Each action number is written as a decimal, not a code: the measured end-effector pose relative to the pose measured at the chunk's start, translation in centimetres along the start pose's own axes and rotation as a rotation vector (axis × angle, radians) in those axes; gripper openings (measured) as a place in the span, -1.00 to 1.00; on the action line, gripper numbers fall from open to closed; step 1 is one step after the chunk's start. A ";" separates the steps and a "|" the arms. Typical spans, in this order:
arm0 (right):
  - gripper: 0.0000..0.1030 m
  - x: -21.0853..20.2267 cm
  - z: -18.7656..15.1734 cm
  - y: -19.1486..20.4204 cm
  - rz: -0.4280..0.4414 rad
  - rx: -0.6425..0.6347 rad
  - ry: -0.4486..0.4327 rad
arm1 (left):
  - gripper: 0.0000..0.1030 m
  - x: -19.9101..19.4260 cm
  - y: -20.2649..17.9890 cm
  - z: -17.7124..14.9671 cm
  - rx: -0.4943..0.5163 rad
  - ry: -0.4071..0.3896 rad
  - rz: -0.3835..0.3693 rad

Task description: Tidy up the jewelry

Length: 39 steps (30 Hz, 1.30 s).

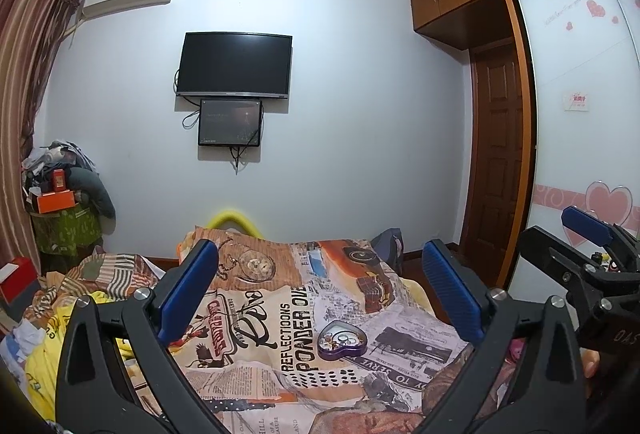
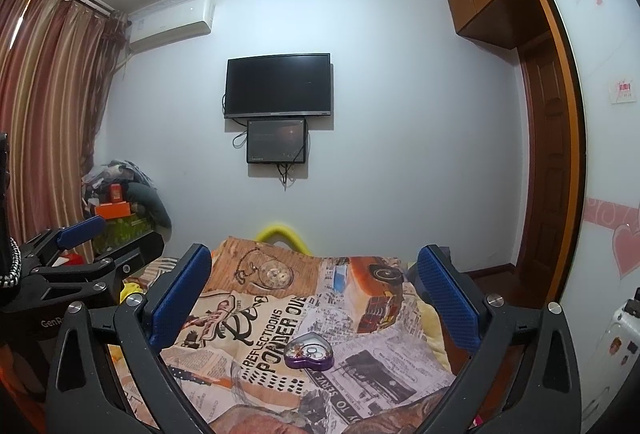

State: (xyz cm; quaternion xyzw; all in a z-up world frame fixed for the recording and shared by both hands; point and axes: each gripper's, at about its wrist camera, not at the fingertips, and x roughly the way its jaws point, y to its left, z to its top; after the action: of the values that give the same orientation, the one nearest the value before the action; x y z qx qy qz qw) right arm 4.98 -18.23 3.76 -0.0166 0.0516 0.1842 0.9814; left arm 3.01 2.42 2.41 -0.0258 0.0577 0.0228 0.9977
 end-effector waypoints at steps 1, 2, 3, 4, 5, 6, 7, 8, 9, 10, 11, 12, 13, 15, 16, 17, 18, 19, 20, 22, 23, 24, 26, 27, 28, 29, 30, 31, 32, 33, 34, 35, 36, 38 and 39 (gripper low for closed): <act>0.99 -0.1 0.1 0.0 0.001 0.002 0.001 | 0.99 0.0 0.0 0.0 -0.002 0.002 0.000; 0.99 0.0 0.0 -0.1 0.002 0.003 0.002 | 0.99 0.1 0.1 0.0 -0.003 0.004 0.000; 0.99 -0.1 0.0 -0.1 0.003 0.005 0.003 | 0.99 0.2 0.1 0.0 -0.005 0.006 -0.001; 0.99 -0.1 0.0 -0.1 0.004 0.006 0.004 | 0.99 0.2 0.1 0.0 -0.006 0.009 -0.003; 0.99 -0.1 0.0 -0.2 0.003 0.007 0.004 | 0.99 0.2 0.1 0.0 -0.007 0.010 -0.004; 0.99 -0.1 0.0 -0.1 0.003 0.006 0.004 | 0.99 0.3 0.1 0.0 -0.007 0.012 -0.006; 0.99 -0.1 0.0 -0.2 0.003 0.006 0.006 | 0.99 0.4 0.1 0.0 -0.006 0.014 -0.006; 0.99 -0.1 0.0 -0.2 0.003 0.006 0.008 | 0.99 0.4 0.1 0.0 -0.005 0.015 -0.007; 0.99 -0.1 0.0 -0.2 0.002 0.007 0.009 | 0.99 0.4 0.0 -0.1 -0.003 0.016 -0.007; 0.99 -0.1 0.1 -0.2 0.003 0.008 0.010 | 0.99 0.5 0.0 -0.1 -0.002 0.016 -0.007; 0.99 -0.1 0.1 -0.2 0.003 0.009 0.012 | 0.99 0.5 -0.1 -0.2 0.000 0.017 -0.007; 0.99 -0.1 0.1 -0.3 0.002 0.010 0.013 | 0.99 0.6 -0.2 -0.2 0.003 0.020 -0.006; 0.99 -0.1 0.1 -0.3 0.001 0.012 0.014 | 0.99 0.6 -0.2 -0.3 0.005 0.021 -0.006; 0.99 -0.1 0.2 -0.3 0.000 0.014 0.017 | 0.99 0.8 -0.3 -0.3 0.007 0.027 -0.010; 0.99 -0.2 0.3 -0.4 0.000 0.016 0.018 | 0.99 0.8 -0.3 -0.3 0.006 0.030 -0.015; 0.99 -0.1 0.2 -0.4 -0.001 0.017 0.020 | 0.99 0.9 -0.3 -0.3 0.005 0.031 -0.018; 0.99 -0.2 0.3 -0.4 -0.002 0.018 0.021 | 0.99 0.9 -0.4 -0.3 0.006 0.032 -0.020; 0.99 -0.1 0.2 -0.5 -0.002 0.019 0.023 | 0.99 0.9 -0.4 -0.3 0.007 0.033 -0.021; 0.99 -0.1 0.2 -0.5 -0.003 0.020 0.024 | 0.99 0.9 -0.4 -0.3 0.010 0.034 -0.023; 0.99 -0.1 0.2 -0.5 -0.002 0.022 0.027 | 0.99 1.0 -0.5 -0.3 0.012 0.037 -0.027; 0.99 -0.1 0.2 -0.5 -0.002 0.022 0.028 | 0.99 1.0 -0.5 -0.3 0.011 0.038 -0.029; 0.99 -0.1 0.3 -0.5 -0.002 0.023 0.028 | 0.99 1.0 -0.5 -0.3 0.012 0.038 -0.027; 0.99 0.0 0.3 -0.5 -0.002 0.023 0.029 | 0.99 1.1 -0.6 -0.3 0.015 0.039 -0.022; 0.99 0.0 0.3 -0.5 -0.001 0.023 0.029 | 0.99 1.1 -0.6 -0.3 0.015 0.041 -0.024; 0.99 -0.1 0.3 -0.5 -0.002 0.024 0.029 | 0.99 1.2 -0.6 -0.3 0.014 0.043 -0.027; 0.99 0.0 0.3 -0.5 -0.002 0.023 0.029 | 0.99 1.2 -0.6 -0.3 0.012 0.046 -0.030; 0.99 0.0 0.3 -0.6 -0.002 0.023 0.029 | 0.99 1.3 -0.5 -0.2 0.011 0.047 -0.033; 0.99 -0.1 0.3 -0.5 -0.002 0.024 0.028 | 0.99 1.3 -0.6 -0.2 0.010 0.047 -0.034; 0.99 -0.1 0.4 -0.6 -0.003 0.025 0.028 | 0.99 1.3 -0.6 -0.2 0.009 0.048 -0.034; 0.99 -0.1 0.4 -0.6 -0.003 0.026 0.028 | 0.99 1.3 -0.5 -0.2 0.007 0.049 -0.035; 0.99 -0.1 0.5 -0.6 -0.003 0.027 0.027 | 0.99 1.3 -0.5 -0.2 0.006 0.049 -0.037; 0.99 0.0 0.4 -0.6 -0.004 0.028 0.027 | 0.99 1.3 -0.5 -0.2 0.004 0.050 -0.039; 0.99 0.0 0.5 -0.6 -0.005 0.028 0.027 | 0.99 1.3 -0.5 -0.3 0.004 0.051 -0.040; 0.99 0.1 0.4 -0.6 -0.006 0.029 0.029 | 0.99 1.4 -0.5 -0.3 0.004 0.053 -0.043; 0.99 0.1 0.4 -0.7 -0.006 0.030 0.030 | 0.99 1.4 -0.5 -0.3 0.004 0.053 -0.043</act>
State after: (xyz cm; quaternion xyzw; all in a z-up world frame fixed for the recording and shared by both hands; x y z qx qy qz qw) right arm 5.35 -18.78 4.14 -0.0048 0.0689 0.1802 0.9812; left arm 4.38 1.97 1.99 -0.0256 0.0836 0.0006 0.9962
